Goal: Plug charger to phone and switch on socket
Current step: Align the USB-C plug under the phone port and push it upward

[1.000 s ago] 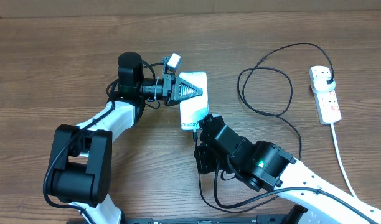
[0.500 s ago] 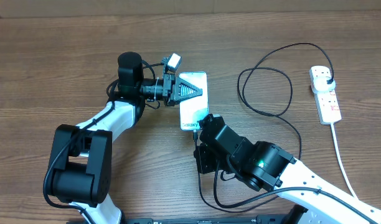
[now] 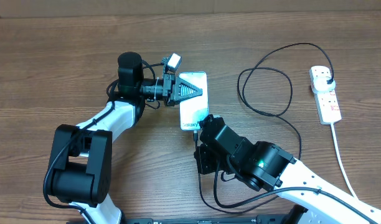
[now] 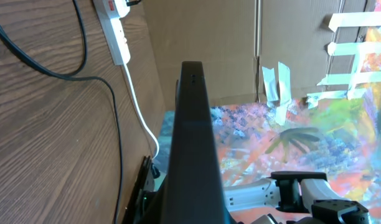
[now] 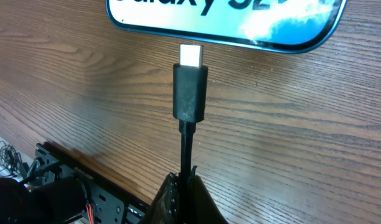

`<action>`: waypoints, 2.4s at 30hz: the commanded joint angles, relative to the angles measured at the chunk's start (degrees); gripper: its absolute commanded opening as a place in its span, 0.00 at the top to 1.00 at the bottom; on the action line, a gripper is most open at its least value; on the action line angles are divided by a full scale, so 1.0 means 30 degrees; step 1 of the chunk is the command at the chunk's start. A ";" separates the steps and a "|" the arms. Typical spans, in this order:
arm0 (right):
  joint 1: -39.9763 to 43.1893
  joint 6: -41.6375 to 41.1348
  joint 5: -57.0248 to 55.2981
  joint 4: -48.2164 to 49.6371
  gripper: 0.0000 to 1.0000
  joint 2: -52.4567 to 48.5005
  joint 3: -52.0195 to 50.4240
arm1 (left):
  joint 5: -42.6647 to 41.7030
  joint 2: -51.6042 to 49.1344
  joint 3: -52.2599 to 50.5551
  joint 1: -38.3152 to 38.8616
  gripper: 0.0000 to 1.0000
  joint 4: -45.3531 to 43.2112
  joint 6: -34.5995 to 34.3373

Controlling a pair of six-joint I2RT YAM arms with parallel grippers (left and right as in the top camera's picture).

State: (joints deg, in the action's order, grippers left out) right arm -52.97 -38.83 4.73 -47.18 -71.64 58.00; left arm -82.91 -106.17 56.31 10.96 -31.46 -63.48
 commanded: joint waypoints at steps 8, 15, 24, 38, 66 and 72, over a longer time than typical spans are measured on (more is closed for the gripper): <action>-0.0095 -0.0131 0.0153 0.0058 0.96 0.0044 0.0117 | -0.0459 0.0015 0.0444 0.0073 0.96 -0.0080 -0.1450; -0.0095 -0.0131 0.0153 0.0051 0.96 0.0044 0.0117 | -0.0532 0.0015 0.0444 0.0073 0.96 -0.0066 -0.0590; -0.0095 -0.0131 -0.0022 -0.0066 0.96 0.0044 0.0117 | -0.0517 0.0015 0.0444 0.0073 0.96 -0.0029 0.0605; -0.0095 -0.0146 -0.0408 -0.0291 0.96 -0.0182 0.0117 | -0.0299 0.0015 0.0437 0.0073 0.96 -0.0022 0.0605; -0.0095 0.0146 -0.0430 -0.0386 0.96 -0.0605 0.0117 | 0.1209 0.0015 0.0437 0.0102 0.96 0.1137 0.0860; -0.0095 0.0612 -0.0641 -0.0896 0.96 -0.1100 0.0481 | 0.1137 0.0015 0.0437 0.0102 0.96 0.1246 0.1122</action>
State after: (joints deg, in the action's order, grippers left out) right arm -52.97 -38.52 4.03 -49.12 -74.56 58.00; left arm -78.78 -106.17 56.31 10.96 -27.81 -61.91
